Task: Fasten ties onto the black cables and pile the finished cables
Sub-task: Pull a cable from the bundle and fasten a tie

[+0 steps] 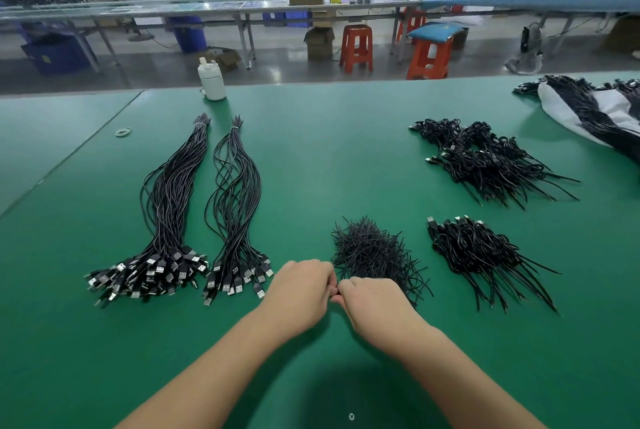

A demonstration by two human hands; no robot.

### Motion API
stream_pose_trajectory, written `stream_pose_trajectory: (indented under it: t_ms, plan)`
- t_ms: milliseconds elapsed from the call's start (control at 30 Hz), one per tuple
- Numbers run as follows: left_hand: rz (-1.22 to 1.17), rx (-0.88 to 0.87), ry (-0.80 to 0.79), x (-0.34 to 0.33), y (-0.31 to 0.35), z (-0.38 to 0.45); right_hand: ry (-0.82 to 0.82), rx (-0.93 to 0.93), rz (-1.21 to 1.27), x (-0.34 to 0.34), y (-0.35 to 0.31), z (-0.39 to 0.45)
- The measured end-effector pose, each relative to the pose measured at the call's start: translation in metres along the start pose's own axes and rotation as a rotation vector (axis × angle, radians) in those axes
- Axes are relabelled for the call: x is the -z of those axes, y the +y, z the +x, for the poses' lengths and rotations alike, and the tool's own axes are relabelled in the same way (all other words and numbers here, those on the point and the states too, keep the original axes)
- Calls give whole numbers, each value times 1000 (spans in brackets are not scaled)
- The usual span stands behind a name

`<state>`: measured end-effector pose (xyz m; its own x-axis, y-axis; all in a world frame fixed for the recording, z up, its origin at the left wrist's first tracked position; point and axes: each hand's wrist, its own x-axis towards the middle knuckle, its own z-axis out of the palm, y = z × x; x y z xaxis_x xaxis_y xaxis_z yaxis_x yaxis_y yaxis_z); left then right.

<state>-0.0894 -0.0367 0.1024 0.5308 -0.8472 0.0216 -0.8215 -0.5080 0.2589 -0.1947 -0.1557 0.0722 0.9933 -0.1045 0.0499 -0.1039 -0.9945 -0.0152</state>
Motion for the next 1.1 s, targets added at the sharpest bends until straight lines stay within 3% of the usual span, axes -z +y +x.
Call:
stream_pose_trajectory:
  t_ms: [100,267,400,533,733,867,933,1100]
  plan:
    - [-113,70,0,0,-2,0,248,34,-104,6,1,-1]
    - [-496,292,8,8,-12,4,654,92,95,8,3,-3]
    - [-1072,367,-75,13,-16,2,615,127,182,6,5,-4]
    - [-1229,315,-203,17,-17,0,664,137,292,8,8,-4]
    - [-1189,187,-137,15,-21,-1,572,-50,574,12,1,-2]
    - [-728,40,104,10,-17,0,470,-329,854,20,-8,5]
    - [-510,-60,223,12,-14,-1,387,-375,957,21,-8,8]
    - [-186,-268,322,11,-12,-4,278,-530,1393,20,-8,13]
